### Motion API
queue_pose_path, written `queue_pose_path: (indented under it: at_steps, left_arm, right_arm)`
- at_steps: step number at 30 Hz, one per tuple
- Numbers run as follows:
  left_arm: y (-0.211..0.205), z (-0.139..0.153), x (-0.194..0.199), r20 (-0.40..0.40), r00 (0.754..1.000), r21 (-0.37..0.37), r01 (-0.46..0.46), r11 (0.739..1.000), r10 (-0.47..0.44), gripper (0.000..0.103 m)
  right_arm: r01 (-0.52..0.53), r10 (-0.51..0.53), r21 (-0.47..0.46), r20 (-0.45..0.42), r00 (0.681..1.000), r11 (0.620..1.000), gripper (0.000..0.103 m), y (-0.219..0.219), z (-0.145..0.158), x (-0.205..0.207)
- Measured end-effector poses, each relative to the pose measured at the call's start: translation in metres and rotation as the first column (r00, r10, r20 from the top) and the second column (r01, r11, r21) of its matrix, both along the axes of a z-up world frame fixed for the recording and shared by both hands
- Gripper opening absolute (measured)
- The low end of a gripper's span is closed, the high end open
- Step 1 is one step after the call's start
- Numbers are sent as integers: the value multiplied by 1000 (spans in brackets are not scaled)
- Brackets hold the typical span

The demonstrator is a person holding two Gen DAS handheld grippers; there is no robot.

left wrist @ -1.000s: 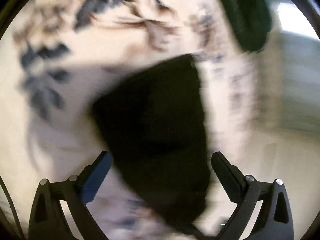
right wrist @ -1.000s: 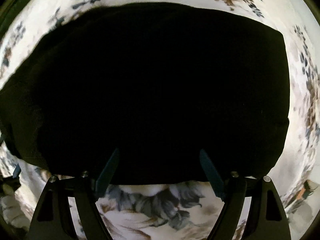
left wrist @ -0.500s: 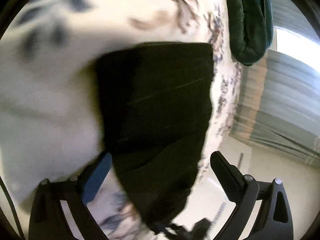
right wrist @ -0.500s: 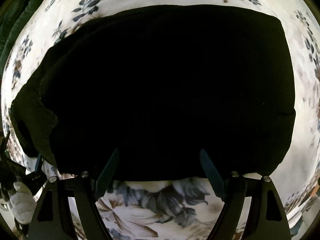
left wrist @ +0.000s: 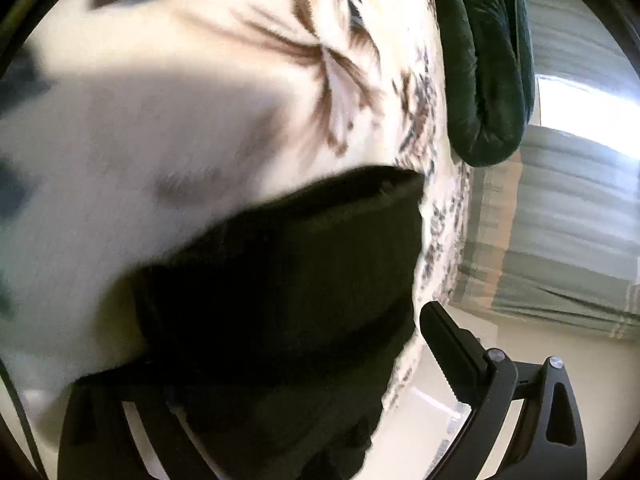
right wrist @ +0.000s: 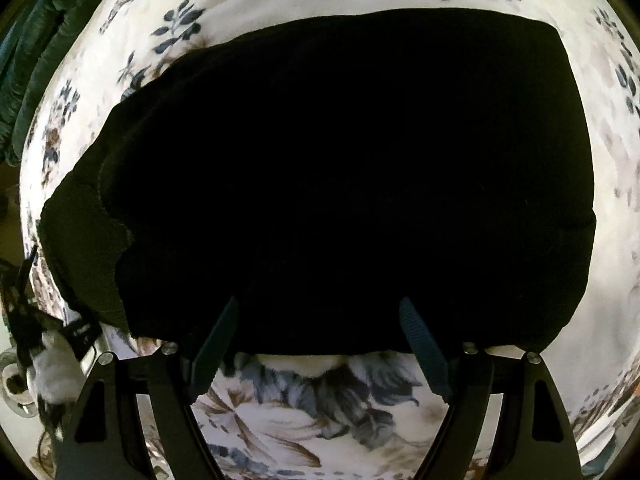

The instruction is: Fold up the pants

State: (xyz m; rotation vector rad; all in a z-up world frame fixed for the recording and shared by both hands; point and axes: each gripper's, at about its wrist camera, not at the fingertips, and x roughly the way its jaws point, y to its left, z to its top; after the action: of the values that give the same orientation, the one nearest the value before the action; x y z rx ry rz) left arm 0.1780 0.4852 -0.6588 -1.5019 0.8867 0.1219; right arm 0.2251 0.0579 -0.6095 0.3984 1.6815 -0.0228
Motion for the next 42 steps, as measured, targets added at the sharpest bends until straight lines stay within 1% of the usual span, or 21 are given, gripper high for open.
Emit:
queue_pose_path:
  at_steps: [2, 3, 5, 7, 10, 13, 16, 19, 21, 23, 24, 25, 27, 28, 29, 30, 31, 33, 36, 38, 42]
  left_arm:
    - [-6, 3, 9, -2, 1000, 44, 7, 999, -6, 95]
    - [-10, 10, 13, -8, 1000, 84, 24, 996, -23, 72]
    - [-15, 25, 12, 15, 998, 130, 57, 990, -60, 41]
    - [-21, 48, 15, 12, 995, 209, 93, 974, -98, 33]
    - [-39, 89, 18, 15, 984, 361, 158, 919, -175, 30]
    - [-80, 148, 19, 37, 957, 533, 224, 816, -286, 28]
    - [-146, 204, 20, 63, 905, 658, 280, 699, -421, 27]
    - [-239, 227, 14, 64, 808, 707, 377, 598, -585, 25]
    - [-300, 218, 17, 27, 746, 714, 451, 536, -665, 24]
    - [-369, 194, 13, -59, 689, 746, 512, 427, -723, 24]
    - [-406, 173, 9, -135, 652, 766, 546, 339, -746, 24]
    - [-426, 160, 9, -186, 637, 774, 564, 288, -748, 23]
    - [-473, 117, 0, -343, 582, 787, 607, 113, -737, 23]
    - [-504, 90, -3, -492, 539, 776, 627, -65, -684, 23]
    - [-527, 73, -6, -596, 505, 753, 621, -217, -624, 24]
    - [-543, 65, -11, -649, 495, 740, 588, -328, -577, 25]
    - [-553, 64, -15, -684, 500, 722, 565, -399, -531, 25]
    - [-558, 69, -17, -705, 505, 705, 577, -413, -498, 25]
    - [-567, 90, -17, -715, 488, 688, 619, -379, -501, 25]
    - [-574, 108, -15, -695, 496, 701, 628, -337, -521, 25]
    - [-589, 131, 1, -692, 503, 703, 631, -328, -518, 26]
  right_arm:
    - [5, -5, 12, 2, 1000, 1000, 85, -10, 2, 1]
    - [5, -5, 18, 1, 1000, 1000, 85, -13, 3, 1]
    - [9, -9, 29, 5, 1000, 1000, 85, -18, 8, -5]
    - [28, -28, 48, 15, 999, 998, 85, -13, 11, -19]
    - [63, -66, 90, 37, 997, 994, 85, -26, 17, -24]
    - [116, -127, 137, 76, 989, 984, 84, -52, 33, -39]
    - [192, -209, 149, 108, 972, 970, 85, -92, 50, -53]
    - [292, -312, 148, 134, 941, 945, 85, -141, 61, -68]
    - [361, -378, 133, 139, 915, 923, 85, -186, 66, -85]
    - [421, -434, 114, 133, 891, 900, 85, -229, 70, -102]
    - [450, -459, 94, 125, 880, 888, 85, -251, 69, -111]
    - [478, -485, 83, 117, 867, 875, 85, -274, 70, -120]
    - [507, -509, 53, 99, 855, 861, 85, -309, 70, -134]
    - [514, -514, 30, 96, 852, 857, 85, -322, 69, -136]
    - [515, -514, 15, 96, 853, 857, 85, -337, 71, -140]
    - [512, -509, 2, 100, 855, 859, 85, -347, 72, -141]
    - [503, -500, -7, 109, 859, 864, 85, -359, 75, -143]
    - [475, -470, -17, 127, 874, 880, 85, -370, 79, -141]
    - [427, -419, -13, 166, 893, 904, 85, -385, 89, -138]
    - [418, -405, -25, 196, 893, 908, 85, -386, 95, -134]
    - [405, -399, 31, 247, 883, 914, 85, -402, 117, -134]
